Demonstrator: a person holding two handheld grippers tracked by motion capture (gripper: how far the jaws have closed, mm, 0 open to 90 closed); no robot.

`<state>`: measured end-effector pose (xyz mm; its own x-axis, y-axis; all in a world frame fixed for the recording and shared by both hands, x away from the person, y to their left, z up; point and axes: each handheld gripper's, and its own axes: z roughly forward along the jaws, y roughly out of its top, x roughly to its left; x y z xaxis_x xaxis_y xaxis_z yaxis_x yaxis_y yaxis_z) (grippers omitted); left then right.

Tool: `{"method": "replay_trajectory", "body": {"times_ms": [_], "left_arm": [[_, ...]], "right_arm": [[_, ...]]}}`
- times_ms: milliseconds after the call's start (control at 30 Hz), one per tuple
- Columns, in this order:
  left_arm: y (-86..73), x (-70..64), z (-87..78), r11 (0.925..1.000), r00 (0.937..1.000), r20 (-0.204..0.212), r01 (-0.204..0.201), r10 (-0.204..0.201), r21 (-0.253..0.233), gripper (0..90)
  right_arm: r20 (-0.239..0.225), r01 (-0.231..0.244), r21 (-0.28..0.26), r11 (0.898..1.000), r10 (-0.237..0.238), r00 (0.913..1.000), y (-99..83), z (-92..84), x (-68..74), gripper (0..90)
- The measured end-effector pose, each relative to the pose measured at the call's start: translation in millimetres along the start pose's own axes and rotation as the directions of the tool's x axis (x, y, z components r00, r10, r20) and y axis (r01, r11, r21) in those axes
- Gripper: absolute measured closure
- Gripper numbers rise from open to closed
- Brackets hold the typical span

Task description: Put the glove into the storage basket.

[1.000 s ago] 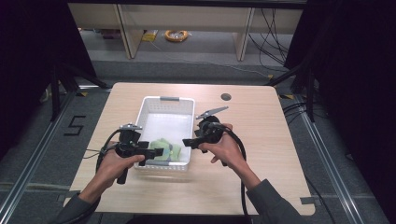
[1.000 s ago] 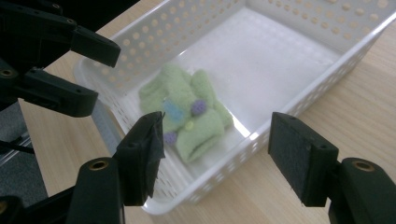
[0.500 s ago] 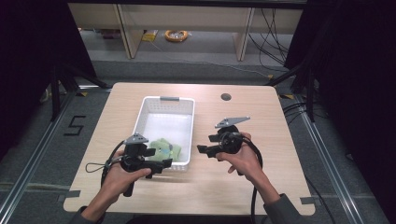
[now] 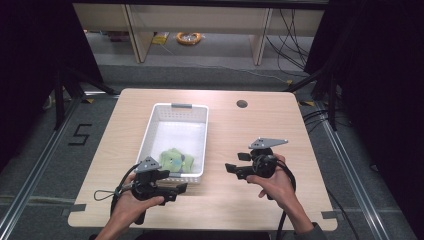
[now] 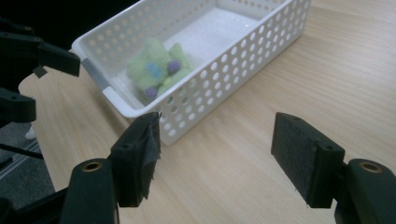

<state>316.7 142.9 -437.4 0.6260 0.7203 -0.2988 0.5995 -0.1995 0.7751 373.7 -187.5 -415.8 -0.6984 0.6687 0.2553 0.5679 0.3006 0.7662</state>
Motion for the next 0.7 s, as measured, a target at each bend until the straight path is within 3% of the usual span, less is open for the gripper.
{"method": "replay_trajectory", "body": {"times_ms": [33,167,267,333,400,467,500,667,700], "left_arm": [[-1.2,-1.1,0.0,0.9999,0.9999,-0.006,-0.01,0.01,0.003,17.7],[-6.0,-6.1,2.1,0.9993,0.9993,-0.001,-0.037,0.037,0.008,17.7],[-11.1,-10.0,5.0,0.9975,0.998,-0.001,-0.063,0.063,0.032,17.7],[-12.6,-11.8,6.8,0.9978,0.9984,0.008,-0.056,0.056,0.035,17.7],[-15.2,-14.0,9.1,0.9979,0.9982,0.018,-0.057,0.056,0.032,17.7],[-17.1,-15.2,11.1,0.9981,0.9982,0.032,-0.052,0.051,0.034,17.7],[-18.8,-16.1,11.4,0.9974,0.9978,0.032,-0.06,0.058,0.04,17.7],[-23.5,-19.3,11.1,0.9977,0.9974,0.043,-0.06,0.058,0.032,17.7],[-24.6,-19.5,12.0,0.9978,0.9971,0.052,-0.058,0.056,0.031,17.7]], "right_arm": [[0.018,0.004,0.003,1.0,-0.004,0.9998,-1.7,-1.3,-0.9,33.9],[0.011,0.018,-0.001,1.0,-0.018,0.9998,-7.9,-2.0,-5.1,33.8],[0.015,-0.019,0.001,1.0,0.019,0.9997,-12.4,-4.4,-3.4,33.6],[-0.003,0.002,-0.003,1.0,-0.002,1.0,-14.7,-4.4,-6.4,33.0],[0.016,0.007,-0.011,1.0,-0.007,0.9998,-17.5,-6.0,-6.5,32.5],[0.004,-0.02,-0.011,1.0,0.02,0.9998,-20.6,-6.0,-5.8,32.4],[0.014,0.002,-0.016,1.0,-0.001,0.9999,-21.6,-6.7,-7.9,32.4],[0.009,-0.022,-0.016,1.0,0.022,0.9997,-28.8,-8.5,-6.8,32.1],[0.025,0.002,-0.009,1.0,-0.002,0.9997,-29.6,-9.9,-8.3,32.0]]}}
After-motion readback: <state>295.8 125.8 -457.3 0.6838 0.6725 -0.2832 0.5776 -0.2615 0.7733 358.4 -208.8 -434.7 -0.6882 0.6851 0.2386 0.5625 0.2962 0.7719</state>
